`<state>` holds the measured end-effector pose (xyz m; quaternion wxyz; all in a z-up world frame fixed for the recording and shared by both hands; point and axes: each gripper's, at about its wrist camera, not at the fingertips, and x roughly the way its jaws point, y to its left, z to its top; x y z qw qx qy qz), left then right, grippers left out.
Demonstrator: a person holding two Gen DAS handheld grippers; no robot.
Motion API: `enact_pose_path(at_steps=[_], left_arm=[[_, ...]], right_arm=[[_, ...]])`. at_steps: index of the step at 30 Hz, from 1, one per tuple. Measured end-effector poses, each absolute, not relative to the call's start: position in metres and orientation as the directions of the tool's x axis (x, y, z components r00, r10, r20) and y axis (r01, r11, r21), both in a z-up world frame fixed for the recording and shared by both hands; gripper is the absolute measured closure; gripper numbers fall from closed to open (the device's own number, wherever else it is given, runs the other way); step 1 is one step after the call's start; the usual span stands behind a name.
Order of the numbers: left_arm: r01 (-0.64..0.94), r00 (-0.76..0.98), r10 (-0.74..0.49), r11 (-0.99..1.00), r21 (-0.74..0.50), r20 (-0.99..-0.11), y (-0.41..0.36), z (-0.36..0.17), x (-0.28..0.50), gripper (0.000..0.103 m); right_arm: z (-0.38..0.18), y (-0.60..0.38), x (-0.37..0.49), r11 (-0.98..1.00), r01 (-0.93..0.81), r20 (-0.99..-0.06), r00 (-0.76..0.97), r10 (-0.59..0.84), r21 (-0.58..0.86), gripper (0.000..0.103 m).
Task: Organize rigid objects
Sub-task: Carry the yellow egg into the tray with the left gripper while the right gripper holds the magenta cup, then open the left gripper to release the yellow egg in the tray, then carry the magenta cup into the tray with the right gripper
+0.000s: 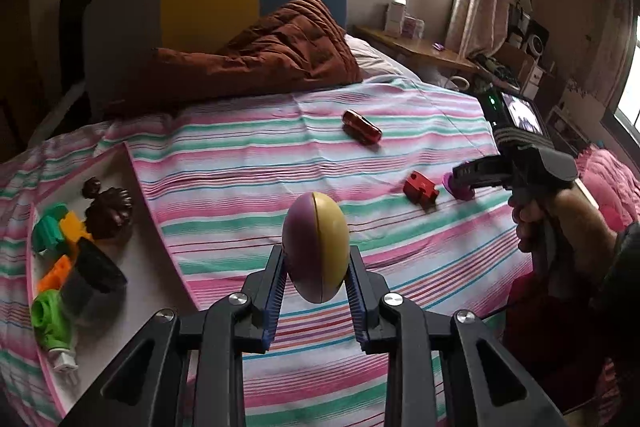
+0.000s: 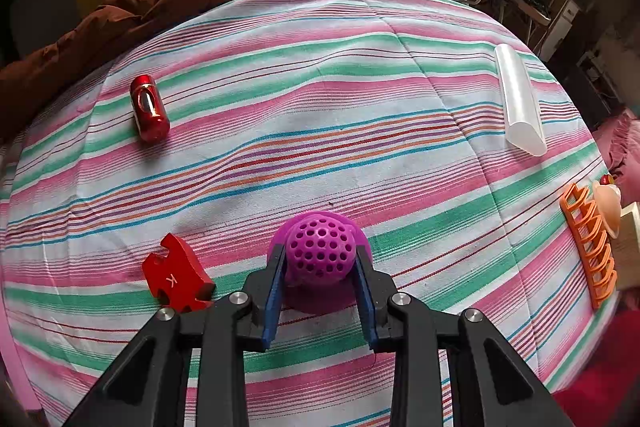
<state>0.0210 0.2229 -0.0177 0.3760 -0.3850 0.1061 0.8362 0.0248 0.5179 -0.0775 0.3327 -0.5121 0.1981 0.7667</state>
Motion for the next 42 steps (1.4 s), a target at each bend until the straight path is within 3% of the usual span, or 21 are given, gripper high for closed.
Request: enact_pose_path(at_steps=[12,23,42], left_arm=[[-0.57,-0.498,0.478,-0.809,-0.143,-0.724,0.145,-0.01,-0.005,0.074],[-0.386,-0.49,0.355,-0.907,-0.166,-0.796,0.058,-0.055,-0.029,0.075],[-0.348,-0.463,0.344,-0.918,-0.189,-0.817,0.05,-0.067,-0.036,0.07]], right_arm=[[-0.078,0.516,0.022,-0.713,-0.7,-0.916,-0.26,0.307,-0.041,0.071],[-0.08,0.515,0.019,-0.724,-0.687,-0.914,-0.261,0.311,-0.05,0.071],[-0.081,0.514,0.017,-0.725,-0.686,-0.911,-0.255,0.323,-0.066,0.071]])
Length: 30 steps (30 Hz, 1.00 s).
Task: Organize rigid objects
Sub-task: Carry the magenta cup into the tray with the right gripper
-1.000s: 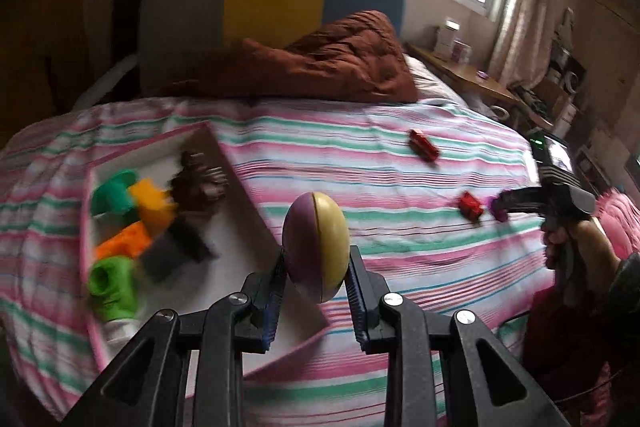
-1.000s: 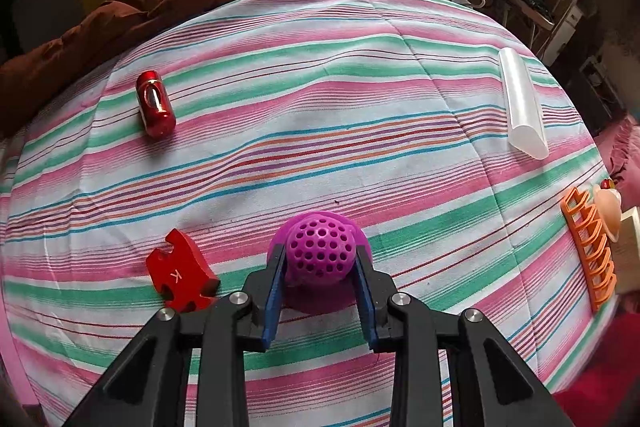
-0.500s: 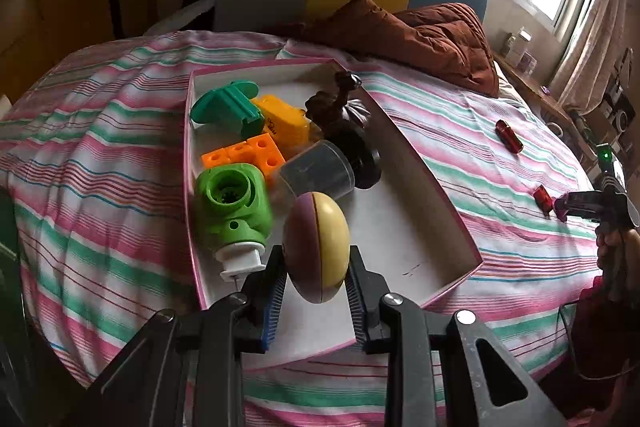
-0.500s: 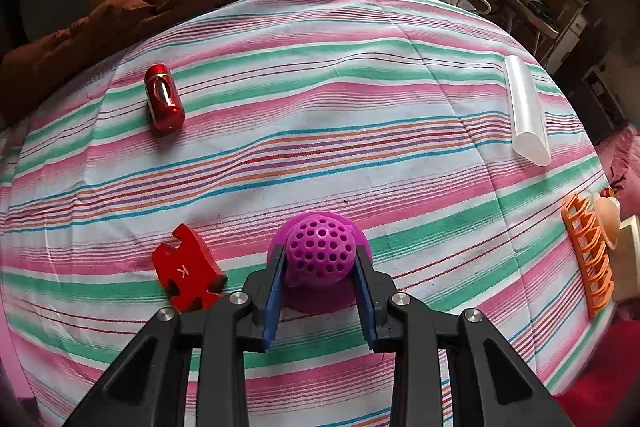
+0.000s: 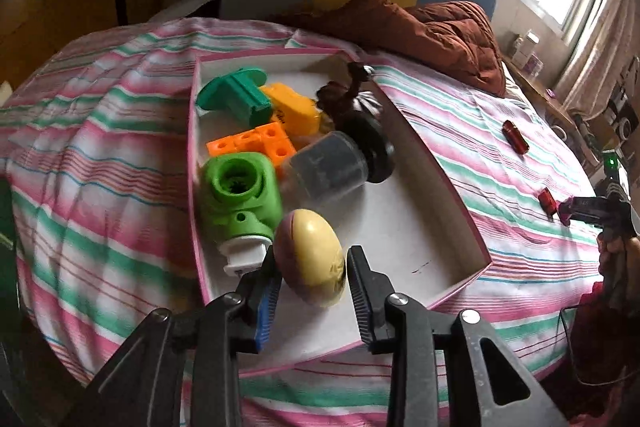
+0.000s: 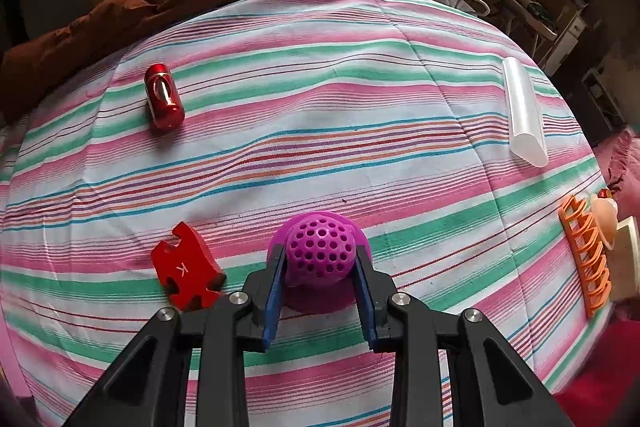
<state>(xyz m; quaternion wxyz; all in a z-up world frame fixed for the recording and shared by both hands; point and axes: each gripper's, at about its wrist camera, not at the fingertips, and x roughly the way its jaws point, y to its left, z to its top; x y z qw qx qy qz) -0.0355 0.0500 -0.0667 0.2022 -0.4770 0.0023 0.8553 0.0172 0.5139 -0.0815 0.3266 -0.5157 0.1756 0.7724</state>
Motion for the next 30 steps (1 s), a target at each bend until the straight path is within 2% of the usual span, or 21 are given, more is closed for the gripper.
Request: enact_pose_path(at_steps=[11,16,30], left_arm=[[-0.305,-0.472,0.335,-0.93,-0.206,-0.815,0.022,-0.059,-0.026,0.067],[-0.308,-0.515,0.303,-0.938,-0.157,-0.802,0.015,-0.05,-0.02,0.067],[-0.368,-0.506,0.316,-0.921,-0.13,-0.802,0.046,-0.054,-0.021,0.067]], right_arm=[[-0.079,0.515,0.019,-0.725,-0.686,-0.906,-0.265,0.331,-0.064,0.071],[-0.079,0.515,0.019,-0.727,-0.684,-0.904,-0.27,0.332,-0.062,0.071],[-0.071,0.514,0.025,-0.711,-0.702,-0.889,-0.292,0.353,-0.052,0.071]])
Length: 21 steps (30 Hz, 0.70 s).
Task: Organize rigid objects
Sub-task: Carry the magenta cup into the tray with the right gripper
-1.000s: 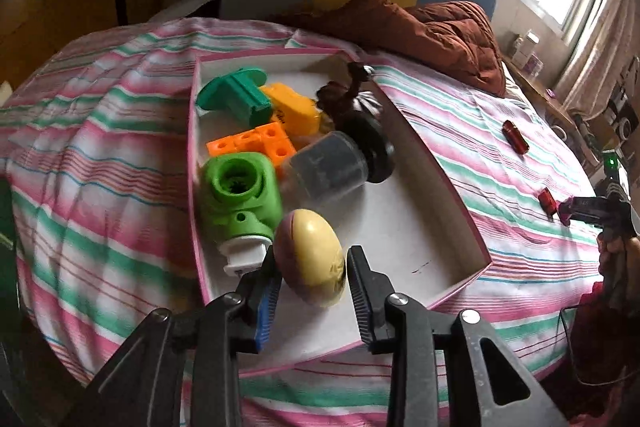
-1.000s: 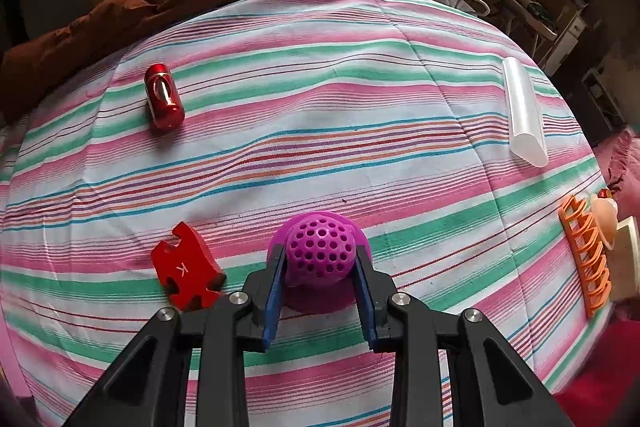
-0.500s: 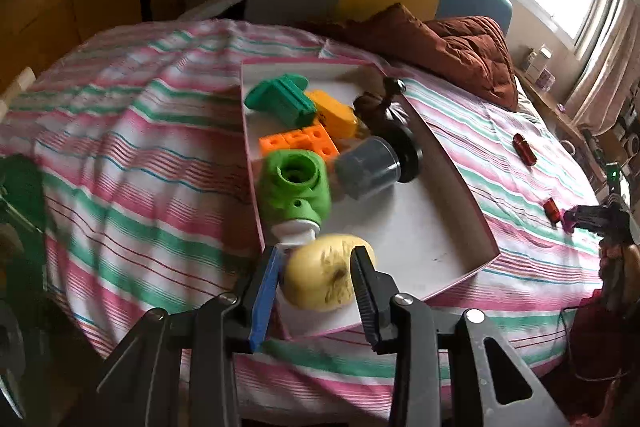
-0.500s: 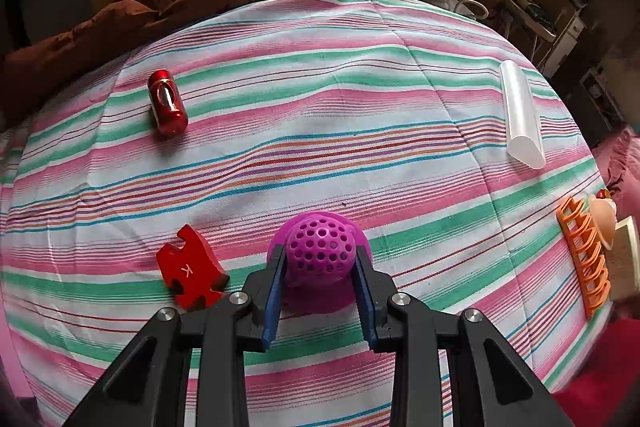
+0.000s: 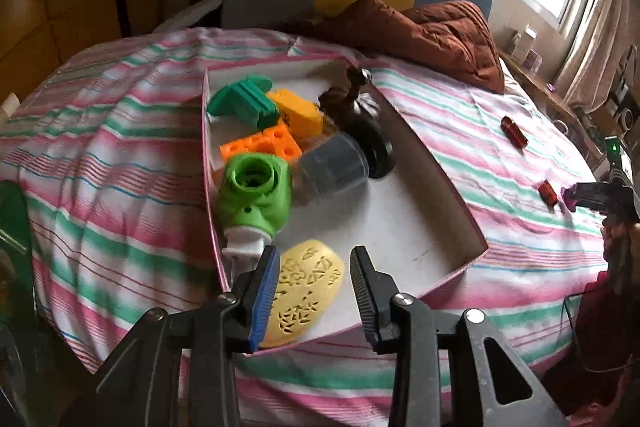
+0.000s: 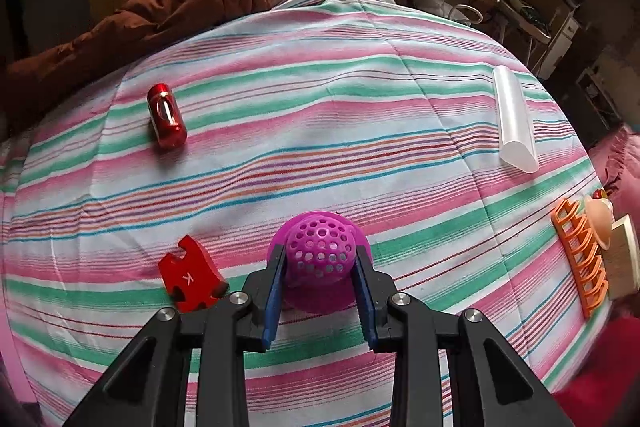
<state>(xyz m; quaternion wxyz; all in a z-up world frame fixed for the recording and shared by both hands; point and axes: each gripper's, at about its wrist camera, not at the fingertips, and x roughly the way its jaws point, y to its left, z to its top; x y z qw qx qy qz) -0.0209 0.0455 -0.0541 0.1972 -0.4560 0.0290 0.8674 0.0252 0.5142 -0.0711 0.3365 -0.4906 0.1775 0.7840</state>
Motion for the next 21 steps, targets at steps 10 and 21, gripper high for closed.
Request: enact_pose_path(at_steps=[10,21], left_arm=[[-0.352,-0.52,0.313,-0.926,-0.135,-0.794,0.041,-0.05,-0.023,0.066],[-0.321,-0.591,0.237,-0.946,-0.045,-0.771,0.039,-0.035,-0.019,0.066]], right_arm=[[-0.05,0.507,0.034,-0.727,-0.677,-0.844,-0.451,0.289,0.113,0.071],[-0.007,0.369,-0.012,-0.956,-0.255,-0.788,-0.614,0.043,0.146,0.071]])
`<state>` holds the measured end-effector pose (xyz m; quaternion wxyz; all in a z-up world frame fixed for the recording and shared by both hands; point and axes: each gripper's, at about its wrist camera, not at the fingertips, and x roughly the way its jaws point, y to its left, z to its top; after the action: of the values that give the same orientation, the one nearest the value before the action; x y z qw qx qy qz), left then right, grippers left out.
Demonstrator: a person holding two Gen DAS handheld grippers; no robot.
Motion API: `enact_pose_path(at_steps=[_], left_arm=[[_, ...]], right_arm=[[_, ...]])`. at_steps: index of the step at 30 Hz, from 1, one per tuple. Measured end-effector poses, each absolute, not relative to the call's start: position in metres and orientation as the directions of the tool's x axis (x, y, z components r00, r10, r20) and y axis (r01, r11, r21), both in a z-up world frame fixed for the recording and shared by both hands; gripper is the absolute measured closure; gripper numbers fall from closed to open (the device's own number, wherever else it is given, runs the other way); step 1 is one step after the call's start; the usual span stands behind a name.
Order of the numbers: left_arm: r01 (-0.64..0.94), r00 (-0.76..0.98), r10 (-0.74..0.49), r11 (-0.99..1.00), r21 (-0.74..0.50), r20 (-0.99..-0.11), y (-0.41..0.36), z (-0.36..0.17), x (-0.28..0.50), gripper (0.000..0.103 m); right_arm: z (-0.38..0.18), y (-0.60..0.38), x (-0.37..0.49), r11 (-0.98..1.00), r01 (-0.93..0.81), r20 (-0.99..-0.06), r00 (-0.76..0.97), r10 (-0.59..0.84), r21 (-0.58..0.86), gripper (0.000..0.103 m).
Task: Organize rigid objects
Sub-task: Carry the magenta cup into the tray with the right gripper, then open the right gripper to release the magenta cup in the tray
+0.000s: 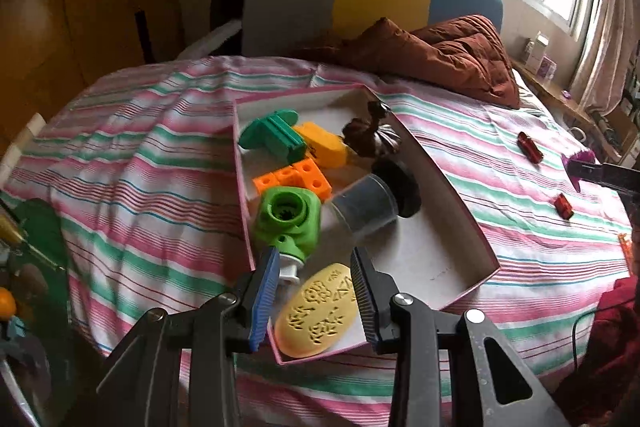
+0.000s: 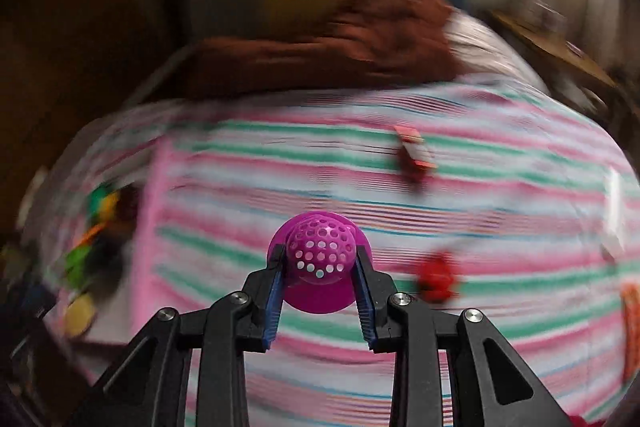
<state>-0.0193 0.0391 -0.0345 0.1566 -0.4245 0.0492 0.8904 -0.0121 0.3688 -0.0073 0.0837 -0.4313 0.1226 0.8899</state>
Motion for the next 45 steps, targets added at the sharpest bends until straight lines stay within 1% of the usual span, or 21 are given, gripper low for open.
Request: enact_pose_path(at_steps=[6,9,15,20,28,30,34,36,37,38,40,45], left_arm=[[-0.295,-0.61,0.22,-0.955,-0.04,-0.761,0.031,-0.029,-0.018,0.066],[-0.293,-0.615,0.219,-0.955,-0.038,-0.757,0.029,-0.029,-0.017,0.066],[-0.287,-0.62,0.219,-0.957,-0.043,-0.753,0.025,-0.028,-0.015,0.066],[-0.279,-0.62,0.216,-0.959,-0.046,-0.754,0.022,-0.029,-0.015,0.066],[-0.275,-0.614,0.212,-0.96,-0.046,-0.761,0.02,-0.033,-0.016,0.066],[-0.272,-0.61,0.212,-0.961,-0.05,-0.764,0.019,-0.035,-0.016,0.066],[-0.263,-0.607,0.206,-0.963,-0.05,-0.767,0.017,-0.037,-0.016,0.066],[-0.26,-0.608,0.206,-0.964,-0.053,-0.767,0.015,-0.037,-0.015,0.066],[-0.259,-0.609,0.204,-0.965,-0.051,-0.767,0.015,-0.038,-0.015,0.066],[-0.257,-0.609,0.203,-0.965,-0.051,-0.767,0.014,-0.038,-0.015,0.066],[-0.254,-0.606,0.204,-0.966,-0.056,-0.769,0.013,-0.038,-0.016,0.066],[-0.251,-0.605,0.2,-0.966,-0.054,-0.77,0.012,-0.039,-0.016,0.066]], right_arm=[[-0.002,0.259,-0.033,-0.986,0.031,-0.777,-0.613,-0.147,0.163,0.071],[-0.006,0.22,-0.038,-0.98,0.118,-0.783,-0.588,-0.201,0.163,0.071],[-0.028,0.177,-0.049,-0.97,0.199,-0.831,-0.509,-0.225,0.141,0.071],[-0.052,0.163,-0.059,-0.975,0.199,-0.877,-0.445,-0.18,0.099,0.071],[-0.072,0.153,-0.072,-0.98,0.186,-0.902,-0.409,-0.138,0.066,0.071],[-0.08,0.15,-0.076,-0.983,0.175,-0.909,-0.4,-0.12,0.052,0.069],[-0.079,0.147,-0.074,-0.982,0.178,-0.902,-0.411,-0.131,0.061,0.068],[-0.078,0.148,-0.072,-0.982,0.175,-0.898,-0.416,-0.144,0.076,0.066],[-0.077,0.149,-0.071,-0.982,0.175,-0.896,-0.421,-0.142,0.074,0.062],[-0.076,0.149,-0.069,-0.982,0.174,-0.894,-0.426,-0.139,0.07,0.055],[-0.074,0.15,-0.066,-0.982,0.172,-0.889,-0.434,-0.145,0.077,0.047],[-0.061,0.153,-0.058,-0.983,0.164,-0.872,-0.465,-0.154,0.086,0.044]])
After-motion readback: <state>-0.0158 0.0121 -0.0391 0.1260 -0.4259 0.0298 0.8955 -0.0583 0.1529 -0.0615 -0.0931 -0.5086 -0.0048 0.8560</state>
